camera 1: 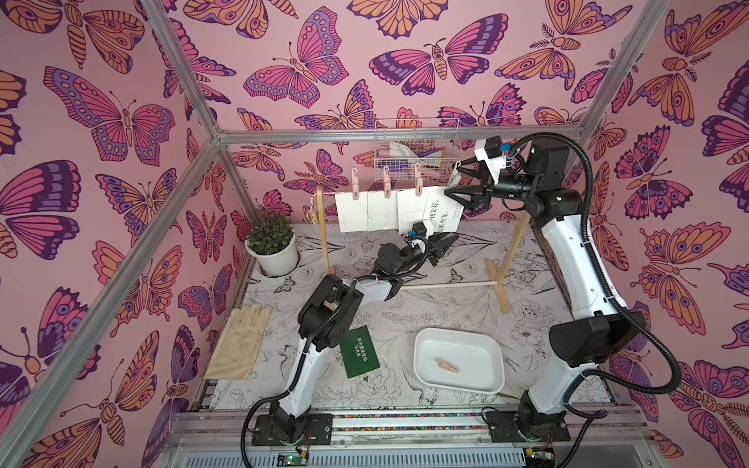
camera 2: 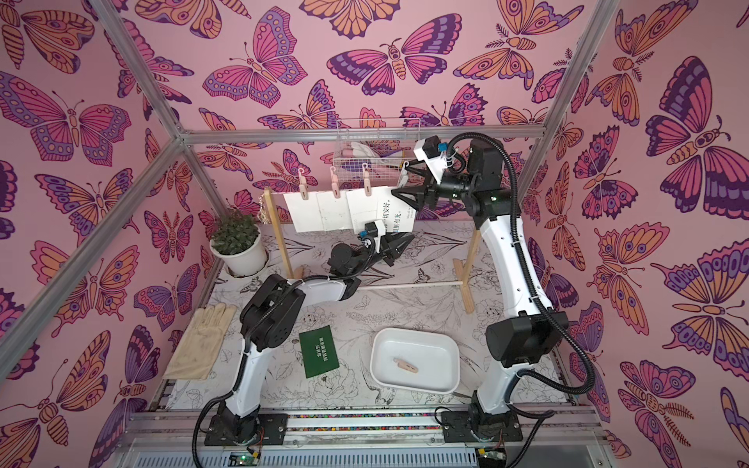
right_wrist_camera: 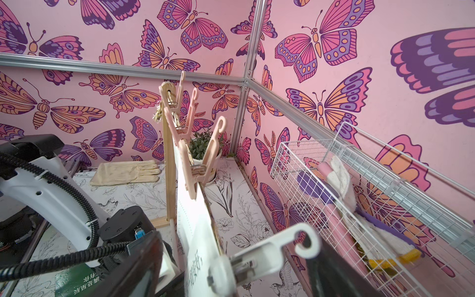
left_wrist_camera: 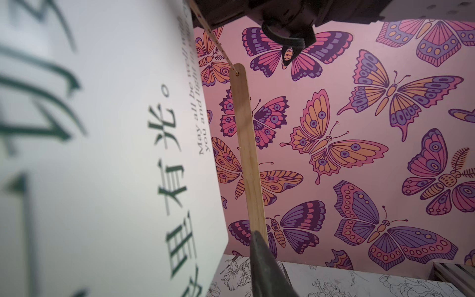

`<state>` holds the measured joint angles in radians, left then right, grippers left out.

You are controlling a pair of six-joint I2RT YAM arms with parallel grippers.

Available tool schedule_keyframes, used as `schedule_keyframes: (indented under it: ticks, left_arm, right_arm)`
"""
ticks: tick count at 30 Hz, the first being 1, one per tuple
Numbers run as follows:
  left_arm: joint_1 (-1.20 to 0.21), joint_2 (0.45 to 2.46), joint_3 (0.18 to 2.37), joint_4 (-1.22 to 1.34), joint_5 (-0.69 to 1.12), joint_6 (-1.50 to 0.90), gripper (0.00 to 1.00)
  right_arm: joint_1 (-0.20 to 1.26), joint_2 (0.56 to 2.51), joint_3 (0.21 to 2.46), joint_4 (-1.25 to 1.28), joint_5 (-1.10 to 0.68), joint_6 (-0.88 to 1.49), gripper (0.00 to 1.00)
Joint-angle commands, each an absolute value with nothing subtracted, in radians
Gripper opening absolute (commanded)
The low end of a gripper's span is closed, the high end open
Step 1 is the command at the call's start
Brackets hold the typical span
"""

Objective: Remove the postcards from the strings
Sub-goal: Pinch the postcard on the clothesline.

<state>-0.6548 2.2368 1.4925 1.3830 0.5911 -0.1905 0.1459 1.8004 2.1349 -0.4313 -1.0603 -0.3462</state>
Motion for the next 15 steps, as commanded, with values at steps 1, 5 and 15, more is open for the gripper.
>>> schedule_keyframes:
  ticks: [1, 5, 15]
  left_arm:
    - [-0.649, 2.214, 1.486, 1.425, 0.573, -0.202, 0.23]
    - [-0.648, 2.216, 1.501, 1.425, 0.57, -0.228, 0.13]
    - [-0.647, 2.213, 1.501, 1.425, 0.564, -0.243, 0.0]
  right_arm:
    - [0.153, 1.794, 2.125, -0.43, -1.078, -0.353, 0.86]
    - [0.155, 1.792, 2.117, -0.427, -1.077, -0.353, 0.86]
    - [0.158, 1.792, 2.111, -0.421, -1.055, -0.353, 0.86]
